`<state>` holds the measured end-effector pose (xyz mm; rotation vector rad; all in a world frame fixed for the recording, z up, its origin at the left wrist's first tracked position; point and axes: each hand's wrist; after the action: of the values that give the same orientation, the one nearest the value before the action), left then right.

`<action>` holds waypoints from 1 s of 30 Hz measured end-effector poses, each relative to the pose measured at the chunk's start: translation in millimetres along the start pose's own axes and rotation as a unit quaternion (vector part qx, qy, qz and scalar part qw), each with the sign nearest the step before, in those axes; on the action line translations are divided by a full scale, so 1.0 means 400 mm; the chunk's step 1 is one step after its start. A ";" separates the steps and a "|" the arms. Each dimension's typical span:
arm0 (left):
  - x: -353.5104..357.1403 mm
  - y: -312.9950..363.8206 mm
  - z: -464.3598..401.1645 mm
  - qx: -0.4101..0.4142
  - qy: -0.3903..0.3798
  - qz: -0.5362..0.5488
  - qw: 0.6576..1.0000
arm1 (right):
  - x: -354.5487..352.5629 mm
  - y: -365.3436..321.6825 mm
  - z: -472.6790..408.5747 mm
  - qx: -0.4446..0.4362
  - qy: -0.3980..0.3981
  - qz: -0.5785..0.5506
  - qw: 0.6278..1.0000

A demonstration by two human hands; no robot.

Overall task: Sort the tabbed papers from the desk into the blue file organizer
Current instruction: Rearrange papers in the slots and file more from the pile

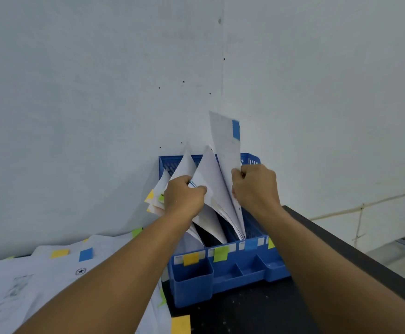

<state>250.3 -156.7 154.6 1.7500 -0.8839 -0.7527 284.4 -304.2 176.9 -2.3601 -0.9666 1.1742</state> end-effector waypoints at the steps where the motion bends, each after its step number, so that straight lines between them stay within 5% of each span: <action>1: 0.003 0.000 0.001 0.000 0.001 0.003 1.000 | 0.011 0.014 0.017 -0.002 -0.009 0.026 1.000; 8: 0.038 0.001 0.010 0.000 0.008 -0.005 1.000 | 0.055 0.094 0.080 0.005 -0.090 0.168 0.982; 17: 0.025 -0.023 0.011 -0.027 -0.031 -0.036 0.998 | 0.051 0.121 0.083 0.012 -0.155 0.106 0.982; 23: -0.060 -0.011 0.094 -0.028 -0.076 -0.056 0.995 | 0.042 0.114 0.144 0.013 -0.057 0.070 0.996; 30: -0.271 -0.143 0.249 -0.006 -0.013 -0.114 0.993 | 0.102 0.010 0.312 -0.071 0.016 -0.119 0.990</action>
<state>123.2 -101.3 78.9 1.8550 -0.7017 -0.9284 204.2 -278.9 75.8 -2.2820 -1.3185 1.0031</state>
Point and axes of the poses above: each hand's wrist, its own z-axis away from the middle knuckle, its own x-axis out of the palm, y = z × x, and after that the axes turned 7 degrees about z, right-handed
